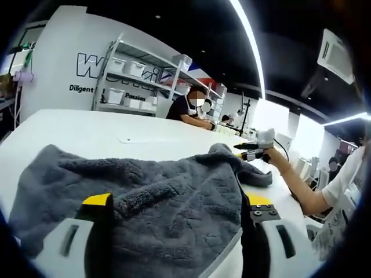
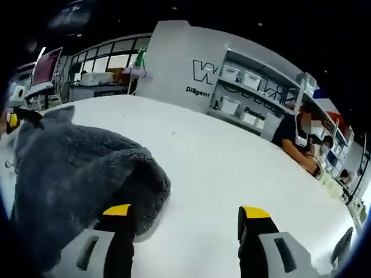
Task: Fold the towel on the table until its edges align and the towel forms a compact rectangular stack.
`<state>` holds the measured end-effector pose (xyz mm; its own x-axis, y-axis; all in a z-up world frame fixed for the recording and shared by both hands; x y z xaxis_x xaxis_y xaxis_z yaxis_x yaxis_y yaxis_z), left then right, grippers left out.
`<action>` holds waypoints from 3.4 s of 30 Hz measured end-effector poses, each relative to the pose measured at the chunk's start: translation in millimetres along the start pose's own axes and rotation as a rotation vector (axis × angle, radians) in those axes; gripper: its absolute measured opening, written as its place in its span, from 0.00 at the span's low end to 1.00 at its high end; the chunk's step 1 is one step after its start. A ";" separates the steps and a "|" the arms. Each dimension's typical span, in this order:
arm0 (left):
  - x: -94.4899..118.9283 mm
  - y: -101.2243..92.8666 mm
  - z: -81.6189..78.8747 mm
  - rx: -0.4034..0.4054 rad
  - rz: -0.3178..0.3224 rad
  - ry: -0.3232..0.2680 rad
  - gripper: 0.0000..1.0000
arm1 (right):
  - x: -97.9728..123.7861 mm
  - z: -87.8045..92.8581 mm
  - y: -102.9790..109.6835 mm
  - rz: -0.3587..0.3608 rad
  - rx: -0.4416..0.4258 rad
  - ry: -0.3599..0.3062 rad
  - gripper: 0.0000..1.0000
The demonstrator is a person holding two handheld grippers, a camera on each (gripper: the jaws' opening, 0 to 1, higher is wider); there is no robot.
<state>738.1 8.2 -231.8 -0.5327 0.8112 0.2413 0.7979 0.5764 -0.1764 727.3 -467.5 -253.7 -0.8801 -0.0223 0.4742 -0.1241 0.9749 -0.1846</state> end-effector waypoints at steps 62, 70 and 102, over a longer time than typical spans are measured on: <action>-0.5 0.9 3.5 0.007 -0.001 0.009 0.95 | 9.0 -29.4 -16.9 0.375 0.549 -0.010 0.09; 1.6 2.9 1.4 0.012 -0.008 0.000 0.95 | 17.3 -30.5 -20.6 0.387 0.395 -0.046 0.41; 13.6 26.1 -11.9 -0.082 -0.092 -0.073 0.98 | 11.7 -33.0 12.6 -0.081 -0.101 -0.157 0.99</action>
<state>755.0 33.1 -221.8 -0.6214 0.7619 0.1826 0.7633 0.6413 -0.0779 730.5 -448.1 -222.0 -0.9308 -0.1283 0.3424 -0.1581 0.9856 -0.0604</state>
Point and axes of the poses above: the point that each gripper's makers call its tool centre point, and the gripper's own axes: x roughly backward along the fingers, y roughly to its left, z roughly out of its underside, the point moved 5 cm from there along x, roughly backward along the fingers, and after that the axes turned 5 degrees about -x, right-handed, at the moved point
